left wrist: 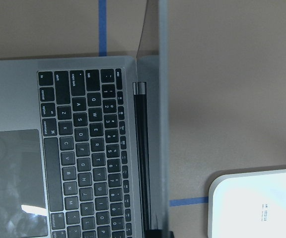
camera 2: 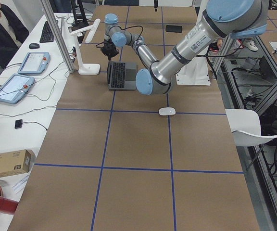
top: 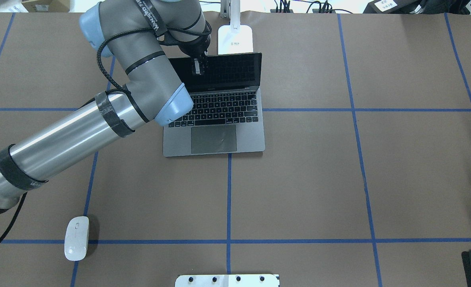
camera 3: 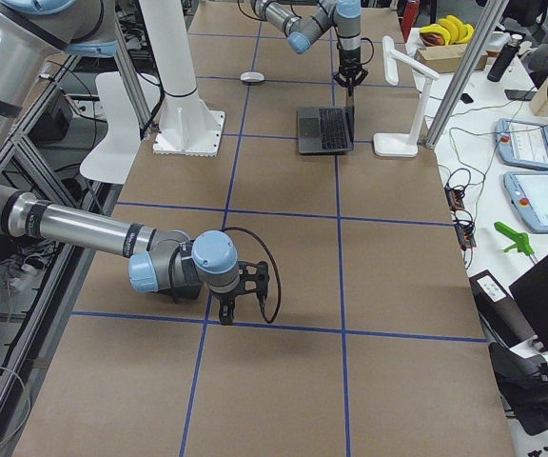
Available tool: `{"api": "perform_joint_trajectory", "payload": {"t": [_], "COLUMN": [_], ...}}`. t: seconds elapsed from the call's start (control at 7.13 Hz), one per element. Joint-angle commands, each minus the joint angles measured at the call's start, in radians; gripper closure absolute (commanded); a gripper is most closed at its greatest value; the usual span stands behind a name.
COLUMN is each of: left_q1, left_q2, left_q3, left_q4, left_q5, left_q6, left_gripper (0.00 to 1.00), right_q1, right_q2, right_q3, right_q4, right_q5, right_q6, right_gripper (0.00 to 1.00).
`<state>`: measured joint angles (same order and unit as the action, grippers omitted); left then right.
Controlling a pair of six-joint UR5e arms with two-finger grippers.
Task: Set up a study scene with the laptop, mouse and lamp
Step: 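Push the laptop farther until it sits just before the lamp base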
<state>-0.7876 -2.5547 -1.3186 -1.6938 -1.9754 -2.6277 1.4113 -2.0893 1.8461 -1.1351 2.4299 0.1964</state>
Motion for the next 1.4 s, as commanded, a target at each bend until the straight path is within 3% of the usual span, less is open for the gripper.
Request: {"api": "perform_joint_trajectory", "payload": {"t": [0.0, 0.56, 1.26], "left_q1": [0.001, 0.002, 0.005], "left_q2": [-0.019, -0.055, -0.050], "left_q3": [0.042, 0.120, 0.096], "left_q4": [-0.015, -0.043, -0.043], "left_q5": [0.021, 0.021, 0.017], "left_q6": [0.005, 0.014, 0.083], "left_gripper": [1.00, 1.00, 1.00], "right_q1": [0.000, 0.000, 0.000], "right_q2": [0.000, 0.002, 0.003], "right_q3": [-0.001, -0.001, -0.001], "right_q4": [0.000, -0.005, -0.005], "right_q5": [0.000, 0.000, 0.000], "right_q6": [0.000, 0.000, 0.000], "right_gripper": [0.00, 0.00, 0.00]}}
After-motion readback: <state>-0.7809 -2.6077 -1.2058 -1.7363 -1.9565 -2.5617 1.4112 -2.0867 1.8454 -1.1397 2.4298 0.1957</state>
